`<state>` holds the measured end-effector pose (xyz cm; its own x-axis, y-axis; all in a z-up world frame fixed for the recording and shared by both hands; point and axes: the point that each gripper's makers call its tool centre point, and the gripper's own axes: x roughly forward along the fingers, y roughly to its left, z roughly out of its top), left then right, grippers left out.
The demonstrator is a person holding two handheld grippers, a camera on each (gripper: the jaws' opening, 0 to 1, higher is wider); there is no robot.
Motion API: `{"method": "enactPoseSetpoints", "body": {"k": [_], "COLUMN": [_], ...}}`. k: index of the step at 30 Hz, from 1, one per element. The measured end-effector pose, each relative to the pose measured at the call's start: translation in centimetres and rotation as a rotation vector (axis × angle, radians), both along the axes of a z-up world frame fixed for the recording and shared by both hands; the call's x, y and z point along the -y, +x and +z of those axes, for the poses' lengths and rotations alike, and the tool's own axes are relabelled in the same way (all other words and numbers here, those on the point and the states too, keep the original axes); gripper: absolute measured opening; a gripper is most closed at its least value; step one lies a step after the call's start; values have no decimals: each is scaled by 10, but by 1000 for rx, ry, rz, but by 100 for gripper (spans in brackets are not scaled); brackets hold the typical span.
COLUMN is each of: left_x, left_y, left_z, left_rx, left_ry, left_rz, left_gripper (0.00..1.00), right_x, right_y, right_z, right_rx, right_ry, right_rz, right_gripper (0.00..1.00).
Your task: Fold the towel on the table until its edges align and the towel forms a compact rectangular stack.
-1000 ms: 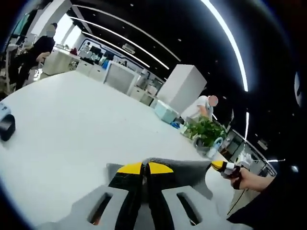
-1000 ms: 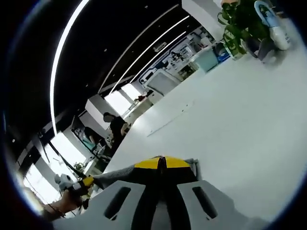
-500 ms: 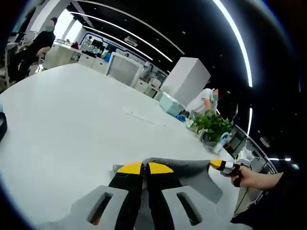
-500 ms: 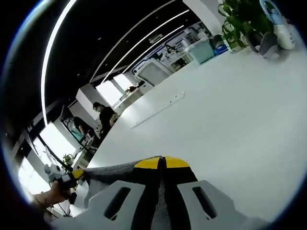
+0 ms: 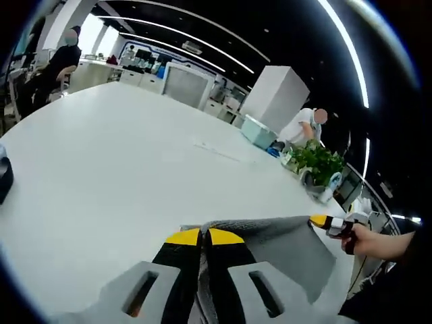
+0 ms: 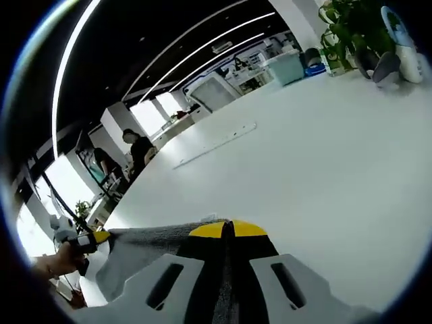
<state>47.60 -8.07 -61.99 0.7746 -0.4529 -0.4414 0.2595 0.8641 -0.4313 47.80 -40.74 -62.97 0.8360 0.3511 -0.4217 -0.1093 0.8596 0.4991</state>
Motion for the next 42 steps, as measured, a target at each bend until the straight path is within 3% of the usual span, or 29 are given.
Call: {"method": "enactPoseSetpoints", "body": {"k": [3,7,12,16,23,26,32,34,39,40,41,42], "left_x": [-1,-1,-9,-10,-15,-12,-12,-12,-3,-6,-5,-5], "left_y": [2,2,12,13,12,12,13,14,10,12,10,10], "left_z": [-4,-7,-3,-4,-15,-18,-21,-22,-23,-21,-23,-23], "left_rx": [-13,-15,61,65,47,54,63,87,135,161,173,177], "left_ry": [3,23,115,136,213,250,294,363,492,554,609,633], "left_rz": [8,6,29,16,-5,-35,-63,-108,-202,-204,-255,-276], "left_gripper": [3,3,5,7,12,12,12,12,6,6,6,6], "right_x": [0,1,8,10,13,22,22,22,25,25,25,24], "right_y": [1,3,7,9,5,8,8,9,13,14,16,17], "right_z": [0,1,0,1,-7,-11,-13,-14,-15,-15,-14,-13], "right_rx": [-10,2,15,21,13,25,38,39,85,90,98,120], "right_ry": [31,4,-25,-39,-137,-266,-370,-388,-529,-536,-556,-586], "right_rz": [-20,-12,-42,-37,1,12,52,59,141,154,161,181], "right_gripper": [0,0,1,3,10,19,24,25,31,32,33,33]}}
